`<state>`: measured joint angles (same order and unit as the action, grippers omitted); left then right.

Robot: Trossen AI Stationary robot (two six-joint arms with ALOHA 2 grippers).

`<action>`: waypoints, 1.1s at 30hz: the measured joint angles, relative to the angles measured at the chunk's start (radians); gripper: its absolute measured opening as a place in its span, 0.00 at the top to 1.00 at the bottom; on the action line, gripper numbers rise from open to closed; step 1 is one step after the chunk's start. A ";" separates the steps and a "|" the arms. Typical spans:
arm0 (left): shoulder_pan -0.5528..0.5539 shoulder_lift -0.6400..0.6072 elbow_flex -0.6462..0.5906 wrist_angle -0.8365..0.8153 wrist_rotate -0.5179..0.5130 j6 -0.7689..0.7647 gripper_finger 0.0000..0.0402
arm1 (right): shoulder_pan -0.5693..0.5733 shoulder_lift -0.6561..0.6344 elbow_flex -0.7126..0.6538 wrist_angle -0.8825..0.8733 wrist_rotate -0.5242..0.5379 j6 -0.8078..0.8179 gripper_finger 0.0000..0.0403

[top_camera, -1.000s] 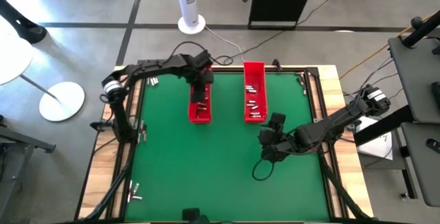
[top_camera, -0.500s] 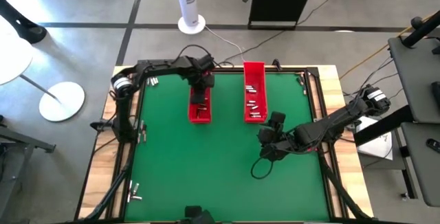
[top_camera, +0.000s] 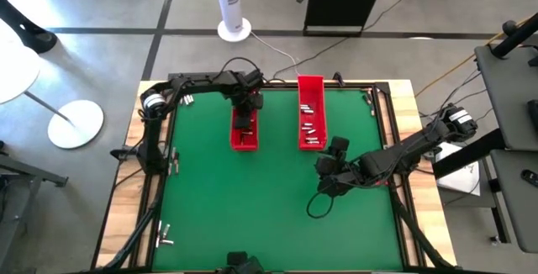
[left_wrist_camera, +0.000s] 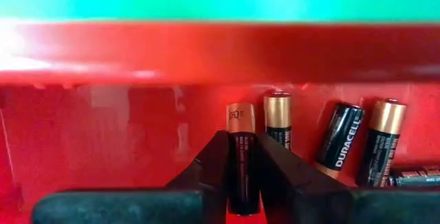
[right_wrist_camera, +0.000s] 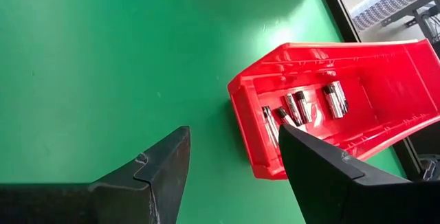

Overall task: Sort batteries
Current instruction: Put the brown battery into the left red bin

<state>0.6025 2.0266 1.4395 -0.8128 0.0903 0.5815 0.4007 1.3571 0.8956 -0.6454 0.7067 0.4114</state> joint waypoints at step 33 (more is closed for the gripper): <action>-0.006 -0.102 0.310 -0.298 0.083 -0.134 0.56 | -0.184 -0.348 0.001 -0.113 -0.008 0.086 0.44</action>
<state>0.5964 1.9246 1.7496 -1.1112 0.1729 0.4475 0.2165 1.0095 0.8963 -0.7580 0.6985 0.4970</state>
